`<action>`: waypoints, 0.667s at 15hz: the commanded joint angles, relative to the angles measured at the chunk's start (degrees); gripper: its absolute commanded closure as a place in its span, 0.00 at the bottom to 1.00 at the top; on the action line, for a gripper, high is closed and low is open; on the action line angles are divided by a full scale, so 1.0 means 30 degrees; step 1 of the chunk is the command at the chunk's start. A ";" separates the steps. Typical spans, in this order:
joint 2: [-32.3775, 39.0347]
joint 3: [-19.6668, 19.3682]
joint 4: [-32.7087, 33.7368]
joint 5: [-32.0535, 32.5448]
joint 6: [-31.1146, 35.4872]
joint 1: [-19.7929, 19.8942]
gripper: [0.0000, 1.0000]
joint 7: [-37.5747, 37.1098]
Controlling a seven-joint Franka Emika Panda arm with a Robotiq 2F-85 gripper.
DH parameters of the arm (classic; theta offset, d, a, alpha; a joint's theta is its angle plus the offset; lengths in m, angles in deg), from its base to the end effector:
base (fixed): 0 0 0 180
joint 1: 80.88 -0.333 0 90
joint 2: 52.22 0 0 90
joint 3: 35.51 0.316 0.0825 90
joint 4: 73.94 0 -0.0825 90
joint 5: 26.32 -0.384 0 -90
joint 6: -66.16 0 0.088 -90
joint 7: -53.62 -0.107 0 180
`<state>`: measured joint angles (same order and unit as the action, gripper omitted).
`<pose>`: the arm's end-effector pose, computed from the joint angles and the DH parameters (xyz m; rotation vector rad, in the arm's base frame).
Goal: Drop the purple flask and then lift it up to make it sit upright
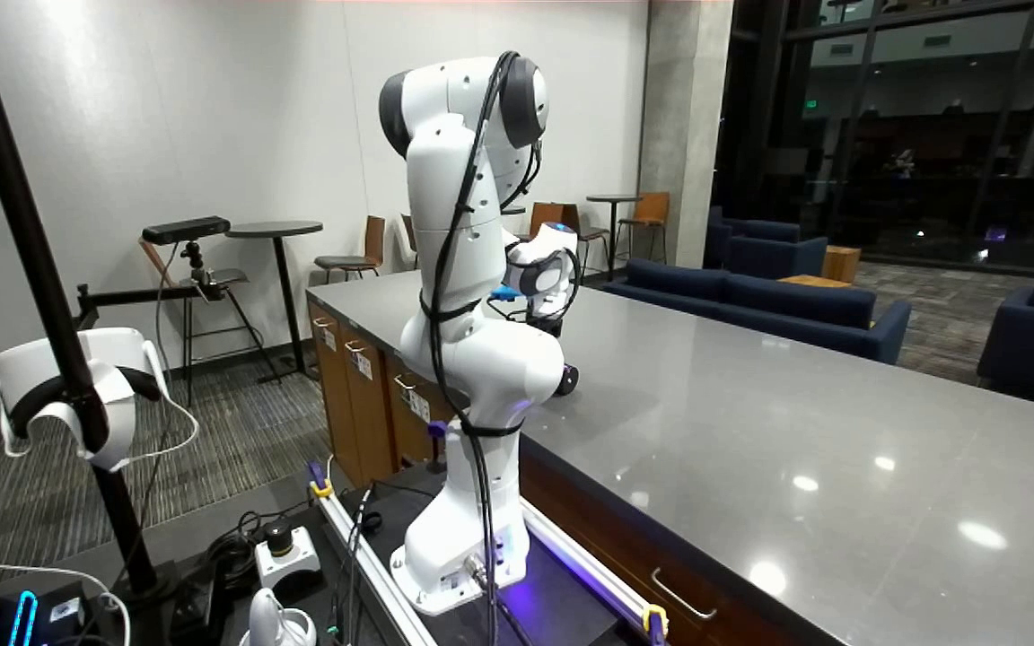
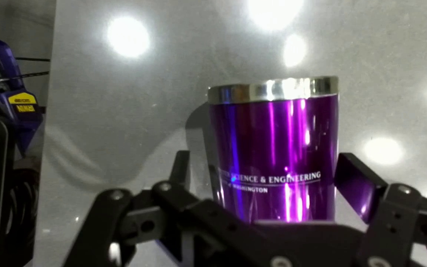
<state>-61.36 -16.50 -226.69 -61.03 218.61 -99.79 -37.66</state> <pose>0.3469 0.2454 0.3000 -2.1543 1.9096 0.2521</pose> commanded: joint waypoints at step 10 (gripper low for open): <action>-0.0505 0.0862 0.0392 1.2901 -0.1283 0.2499 0.32 -0.7940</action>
<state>-61.56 -14.78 -226.73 -26.88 218.08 -93.11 -58.14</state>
